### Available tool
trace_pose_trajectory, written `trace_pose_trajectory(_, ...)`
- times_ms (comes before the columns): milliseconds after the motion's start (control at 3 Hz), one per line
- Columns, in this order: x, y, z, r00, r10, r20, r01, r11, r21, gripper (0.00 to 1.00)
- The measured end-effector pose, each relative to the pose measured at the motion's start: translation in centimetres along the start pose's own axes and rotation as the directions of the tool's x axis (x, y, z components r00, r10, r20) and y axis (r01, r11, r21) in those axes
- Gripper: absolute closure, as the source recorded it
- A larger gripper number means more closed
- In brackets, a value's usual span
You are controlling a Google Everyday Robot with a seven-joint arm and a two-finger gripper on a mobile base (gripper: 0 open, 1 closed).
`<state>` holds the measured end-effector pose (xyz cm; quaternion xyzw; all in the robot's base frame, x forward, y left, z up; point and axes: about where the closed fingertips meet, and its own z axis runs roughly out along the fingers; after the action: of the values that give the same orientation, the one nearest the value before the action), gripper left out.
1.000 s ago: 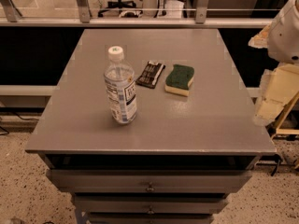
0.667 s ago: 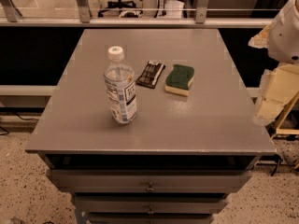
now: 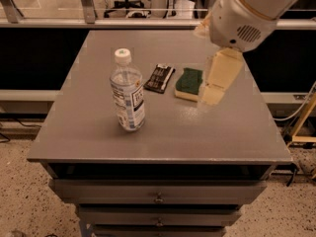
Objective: Knock blue plastic bottle over
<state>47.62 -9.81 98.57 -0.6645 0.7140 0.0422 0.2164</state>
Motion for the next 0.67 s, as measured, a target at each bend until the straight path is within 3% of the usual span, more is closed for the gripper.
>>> trace_pose_trajectory(333,-6.35,-0.62,2.47,0.992,-0.069,0.109,0.074,0.9966,-0.037,0.0)
trace_pose_trajectory(667,-6.67,-0.59,2.57,0.991,-0.075,0.113,0.079,0.9961,-0.039,0.0)
